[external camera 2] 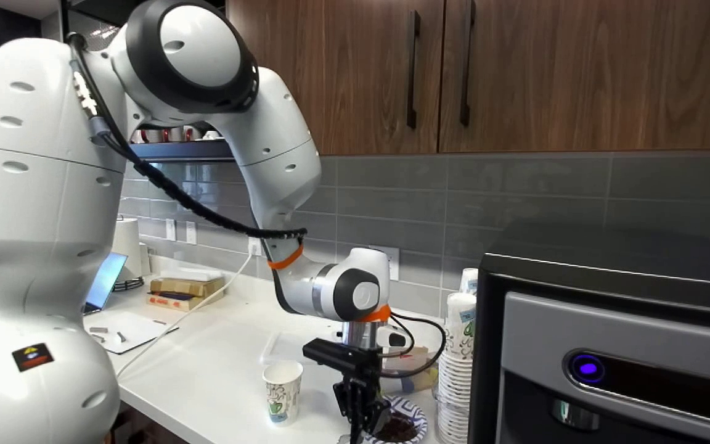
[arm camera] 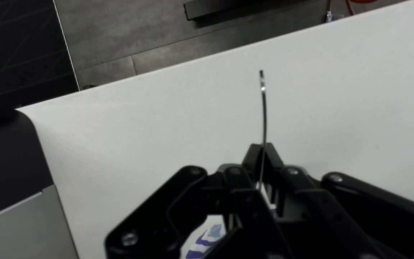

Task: Use the metal utensil to steer what's in the bowl

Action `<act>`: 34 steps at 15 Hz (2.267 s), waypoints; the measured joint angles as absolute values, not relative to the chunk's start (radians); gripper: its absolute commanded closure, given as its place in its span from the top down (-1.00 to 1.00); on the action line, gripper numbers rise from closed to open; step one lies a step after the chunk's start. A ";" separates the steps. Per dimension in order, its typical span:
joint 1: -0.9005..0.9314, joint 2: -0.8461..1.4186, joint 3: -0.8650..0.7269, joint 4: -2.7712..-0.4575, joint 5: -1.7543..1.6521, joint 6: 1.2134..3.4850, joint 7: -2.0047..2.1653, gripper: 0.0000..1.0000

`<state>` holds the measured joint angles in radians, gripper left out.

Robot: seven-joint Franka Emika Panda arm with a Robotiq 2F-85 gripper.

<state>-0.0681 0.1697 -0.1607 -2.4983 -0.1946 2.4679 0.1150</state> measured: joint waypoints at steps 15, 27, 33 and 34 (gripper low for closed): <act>-0.142 0.203 -0.130 -2.258 0.103 2.162 -0.172 -0.97; -0.164 0.266 -0.130 -2.097 0.205 1.795 -0.092 -0.97; -0.171 0.297 -0.160 -2.074 0.202 1.783 0.021 -0.97; -0.171 0.301 -0.165 -2.069 0.199 1.784 0.044 -0.97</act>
<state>-0.1710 0.3015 -0.1646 -2.0686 0.1987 1.7841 0.0445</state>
